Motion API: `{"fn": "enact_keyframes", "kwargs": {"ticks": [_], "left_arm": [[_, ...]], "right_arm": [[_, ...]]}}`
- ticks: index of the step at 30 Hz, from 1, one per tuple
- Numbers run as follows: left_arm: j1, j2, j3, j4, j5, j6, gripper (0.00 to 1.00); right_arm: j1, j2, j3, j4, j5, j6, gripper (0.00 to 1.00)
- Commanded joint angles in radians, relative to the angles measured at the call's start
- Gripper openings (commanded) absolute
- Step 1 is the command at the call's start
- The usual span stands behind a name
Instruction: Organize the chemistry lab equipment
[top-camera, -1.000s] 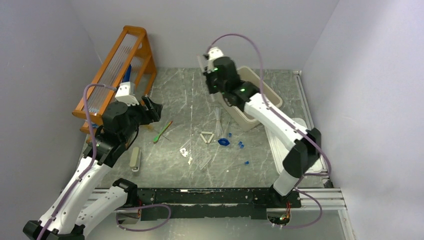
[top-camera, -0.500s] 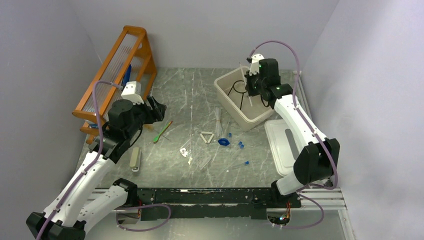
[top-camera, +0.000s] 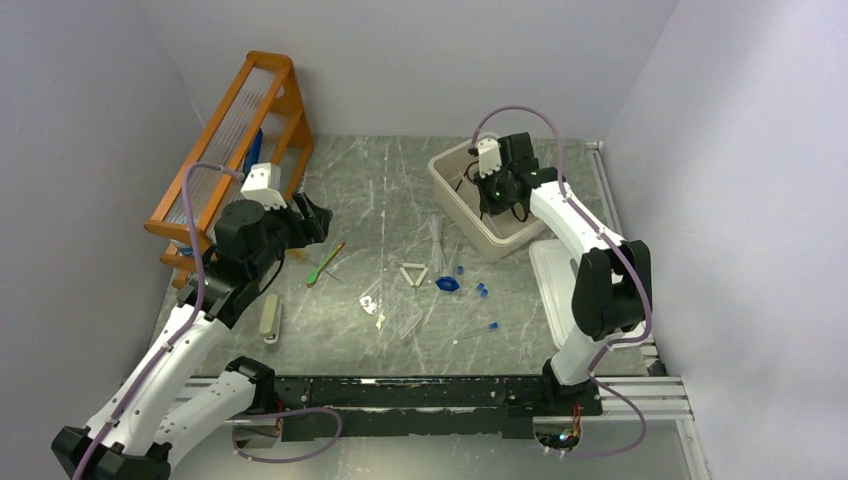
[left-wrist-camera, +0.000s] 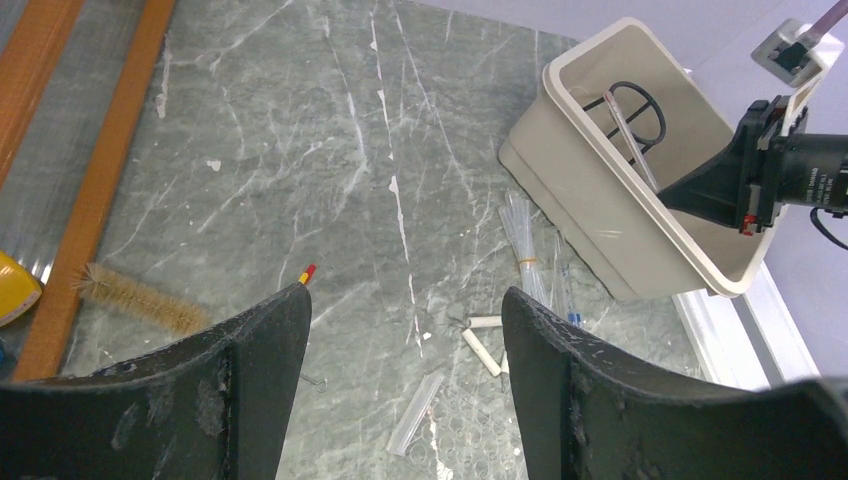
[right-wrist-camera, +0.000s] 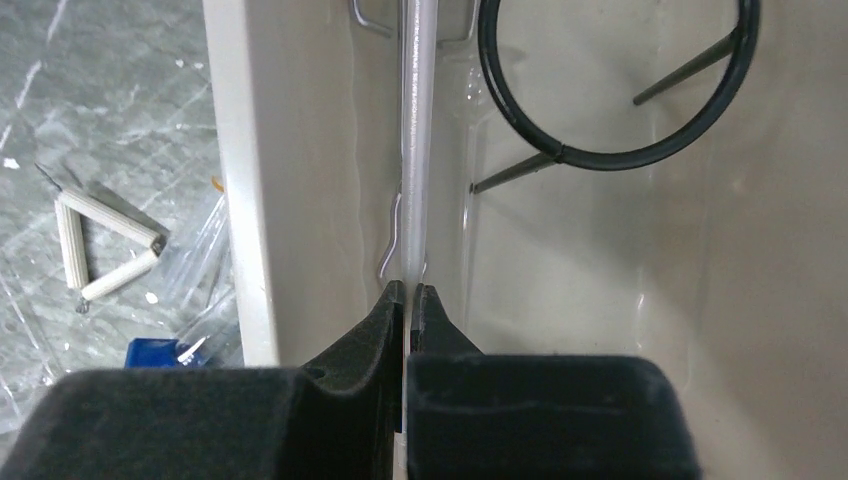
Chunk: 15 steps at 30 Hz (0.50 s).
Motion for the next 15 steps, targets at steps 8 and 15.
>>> {"fn": "enact_keyframes", "kwargs": {"ticks": [8, 15], "left_arm": [[-0.005, 0.046, 0.023, 0.022, 0.056, -0.046, 0.73], [-0.004, 0.039, 0.017, 0.038, 0.070, -0.070, 0.72]], "right_arm": [[0.000, 0.046, 0.013, -0.048, 0.007, -0.033, 0.19], [0.000, 0.008, 0.021, -0.048, -0.031, 0.019, 0.28]]}}
